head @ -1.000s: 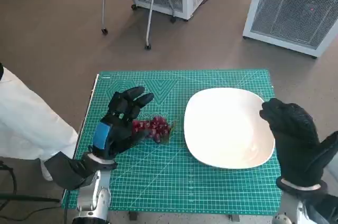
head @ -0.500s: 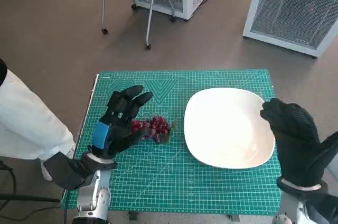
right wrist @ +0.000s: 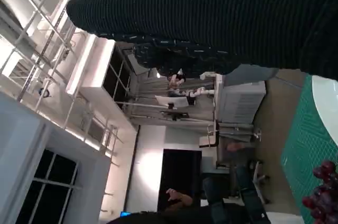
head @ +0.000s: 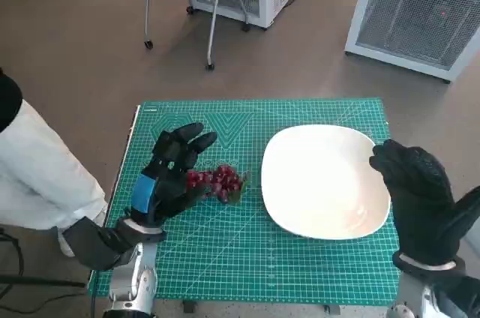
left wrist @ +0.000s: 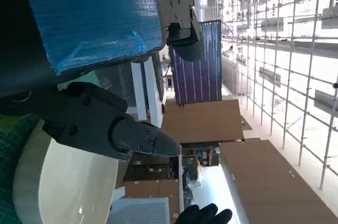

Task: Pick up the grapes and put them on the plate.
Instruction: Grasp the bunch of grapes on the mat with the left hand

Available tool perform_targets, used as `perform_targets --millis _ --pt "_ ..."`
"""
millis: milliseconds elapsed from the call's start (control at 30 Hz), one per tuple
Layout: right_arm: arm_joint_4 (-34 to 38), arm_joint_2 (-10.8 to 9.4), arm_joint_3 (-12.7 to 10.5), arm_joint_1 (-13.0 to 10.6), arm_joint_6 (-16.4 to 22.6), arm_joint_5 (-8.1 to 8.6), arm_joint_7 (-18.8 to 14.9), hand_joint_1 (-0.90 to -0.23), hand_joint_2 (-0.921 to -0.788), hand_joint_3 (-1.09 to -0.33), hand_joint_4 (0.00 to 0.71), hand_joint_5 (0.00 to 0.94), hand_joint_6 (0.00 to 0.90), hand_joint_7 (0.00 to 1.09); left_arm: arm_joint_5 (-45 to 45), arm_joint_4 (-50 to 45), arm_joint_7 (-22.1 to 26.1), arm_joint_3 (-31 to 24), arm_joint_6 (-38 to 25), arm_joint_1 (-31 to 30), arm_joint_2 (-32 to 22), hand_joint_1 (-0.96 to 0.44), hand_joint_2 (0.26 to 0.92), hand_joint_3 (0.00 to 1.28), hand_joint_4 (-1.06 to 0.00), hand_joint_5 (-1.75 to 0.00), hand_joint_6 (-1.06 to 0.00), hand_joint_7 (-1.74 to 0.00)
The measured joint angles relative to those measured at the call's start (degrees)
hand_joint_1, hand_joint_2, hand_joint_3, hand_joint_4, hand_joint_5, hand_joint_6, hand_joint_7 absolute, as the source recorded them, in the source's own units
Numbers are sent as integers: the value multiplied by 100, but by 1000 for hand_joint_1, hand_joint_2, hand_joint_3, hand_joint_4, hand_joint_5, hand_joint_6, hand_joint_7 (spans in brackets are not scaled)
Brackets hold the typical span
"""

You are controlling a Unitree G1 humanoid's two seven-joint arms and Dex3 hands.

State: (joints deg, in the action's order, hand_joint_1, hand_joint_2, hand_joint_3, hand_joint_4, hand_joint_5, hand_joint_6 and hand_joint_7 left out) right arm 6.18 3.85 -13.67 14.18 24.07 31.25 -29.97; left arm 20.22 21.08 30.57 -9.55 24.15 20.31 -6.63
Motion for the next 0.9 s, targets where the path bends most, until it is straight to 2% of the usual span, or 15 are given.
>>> perform_targets --millis 100,167,300,400,600,767,900 --pt "0 0 0 0 3 -4 0 -382 -921 -528 439 566 227 914 -24 -1 0 7 2 0 -18 -400 921 66 -29 -642 -40 -843" --pt "0 0 0 0 4 -4 0 -382 -921 -528 439 566 227 913 -130 0 -6 26 17 0 -69 -413 921 62 -63 -533 -42 -773" --pt "0 0 5 -1 6 -4 -1 -383 -921 -528 439 568 228 911 -768 -19 -115 146 108 0 -403 -437 920 37 -161 -226 -86 -507" --pt "-2 1 7 -1 11 -4 -1 -384 -921 -528 438 569 228 911 -1498 -119 -333 254 124 -1 -773 -462 920 17 -199 -85 -140 -314" --pt "-2 6 5 -2 23 -9 -1 -383 -921 -529 435 573 228 911 -2916 -575 -1044 411 100 -10 -1302 -513 901 2 -195 -10 -186 -120" --pt "5 6 11 -3 37 -18 0 -383 -921 -529 433 575 228 911 -3997 -1052 -1552 640 -185 -18 -1620 -453 819 1 -156 -2 -222 -62" --pt "14 6 15 -3 42 -19 -1 -383 -921 -528 431 576 228 909 -4621 -1334 -1702 877 -662 -19 -1753 -397 772 0 -136 0 -249 -45"
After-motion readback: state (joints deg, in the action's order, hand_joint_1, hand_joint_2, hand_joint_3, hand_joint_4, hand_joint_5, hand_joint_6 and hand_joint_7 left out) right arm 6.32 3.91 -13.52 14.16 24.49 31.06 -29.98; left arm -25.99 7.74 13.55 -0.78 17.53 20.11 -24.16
